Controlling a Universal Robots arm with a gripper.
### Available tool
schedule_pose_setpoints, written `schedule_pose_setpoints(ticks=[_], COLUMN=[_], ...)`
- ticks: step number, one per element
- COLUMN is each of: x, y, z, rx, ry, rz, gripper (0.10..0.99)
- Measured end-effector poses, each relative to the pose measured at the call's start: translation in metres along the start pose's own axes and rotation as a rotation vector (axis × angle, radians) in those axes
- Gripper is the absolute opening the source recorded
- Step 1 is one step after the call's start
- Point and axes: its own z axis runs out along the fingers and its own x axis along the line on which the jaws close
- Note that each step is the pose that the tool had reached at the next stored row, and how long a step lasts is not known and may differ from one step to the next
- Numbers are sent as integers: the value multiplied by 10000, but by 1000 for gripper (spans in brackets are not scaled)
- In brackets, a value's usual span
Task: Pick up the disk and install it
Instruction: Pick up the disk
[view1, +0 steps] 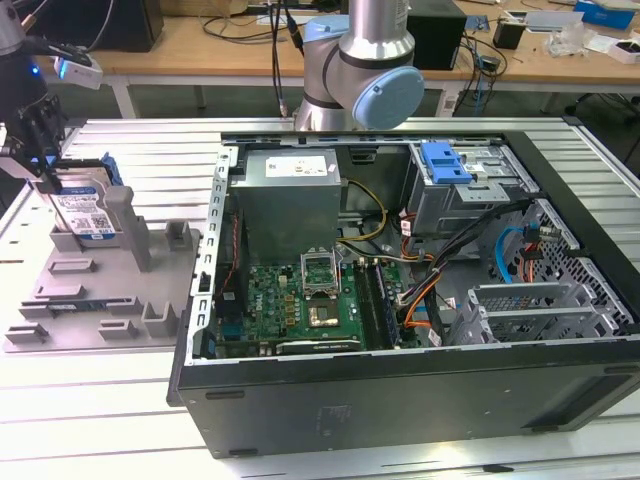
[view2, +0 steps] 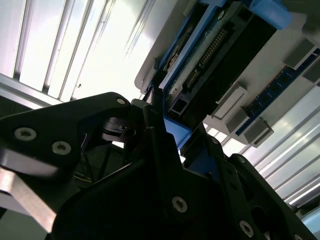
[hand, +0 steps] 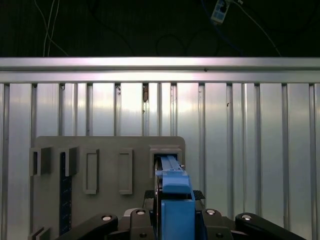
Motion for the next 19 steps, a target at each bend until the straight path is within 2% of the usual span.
schedule_pose_setpoints(ticks=[6, 8, 14, 19], x=[1, 2, 3, 3], y=[4, 8, 11, 12], z=[-104, -183, -244, -278], rx=[0, 0, -1, 14], ry=[195, 306, 397, 401], rz=[9, 14, 18, 18], gripper=[369, 369, 369, 369])
